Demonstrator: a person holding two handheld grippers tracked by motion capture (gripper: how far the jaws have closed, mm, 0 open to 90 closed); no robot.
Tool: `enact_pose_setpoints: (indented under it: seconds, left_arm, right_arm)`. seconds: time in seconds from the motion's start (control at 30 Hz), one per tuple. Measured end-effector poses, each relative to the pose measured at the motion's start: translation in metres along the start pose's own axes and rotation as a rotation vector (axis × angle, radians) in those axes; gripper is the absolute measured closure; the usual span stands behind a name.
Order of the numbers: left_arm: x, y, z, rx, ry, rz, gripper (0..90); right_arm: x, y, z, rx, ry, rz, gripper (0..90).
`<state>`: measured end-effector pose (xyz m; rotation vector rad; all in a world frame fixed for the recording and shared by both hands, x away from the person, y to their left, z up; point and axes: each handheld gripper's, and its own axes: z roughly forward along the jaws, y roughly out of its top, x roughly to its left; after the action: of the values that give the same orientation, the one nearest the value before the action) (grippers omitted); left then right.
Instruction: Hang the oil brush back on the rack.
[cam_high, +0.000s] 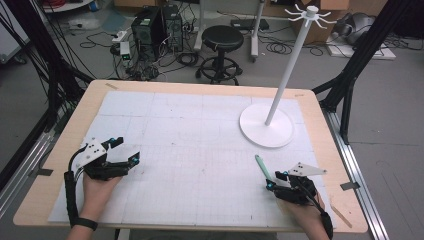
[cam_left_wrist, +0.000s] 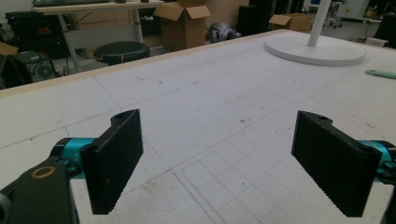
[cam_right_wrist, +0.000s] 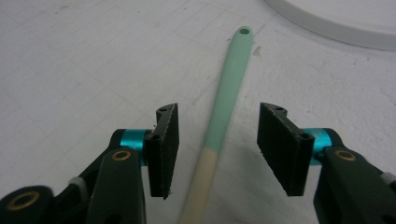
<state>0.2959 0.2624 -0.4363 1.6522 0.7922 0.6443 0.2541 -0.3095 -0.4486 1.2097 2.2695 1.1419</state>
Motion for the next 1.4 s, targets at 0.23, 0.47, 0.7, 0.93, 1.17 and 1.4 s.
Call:
enact_pose_setpoints:
  seconds: [0.23,0.47,0.7,0.93,1.17,1.4]
  left_arm:
    - [0.0,-0.001,0.002,0.004,-0.002,0.001,18.1]
    - [-0.001,-0.001,0.002,0.005,0.001,0.0,18.3]
    - [-0.001,-0.001,0.003,0.007,0.002,-0.006,19.0]
    - [-0.001,-0.001,0.003,0.013,0.002,-0.008,20.0]
    - [-0.001,-0.001,0.003,0.015,0.001,-0.001,20.6]
    - [-0.002,-0.001,0.003,0.014,0.001,-0.005,20.8]
  right_arm:
    - [0.003,0.0,0.0,0.024,-0.036,0.017,61.6]
    - [0.013,0.0,0.001,0.031,-0.089,-0.024,69.7]
    - [0.016,0.0,0.002,0.04,-0.103,0.007,73.8]
    - [0.017,0.001,0.002,0.045,-0.105,0.004,79.8]
    - [0.015,0.003,0.002,0.049,-0.092,0.012,82.3]
    - [0.009,0.005,0.001,0.039,-0.085,0.031,82.5]
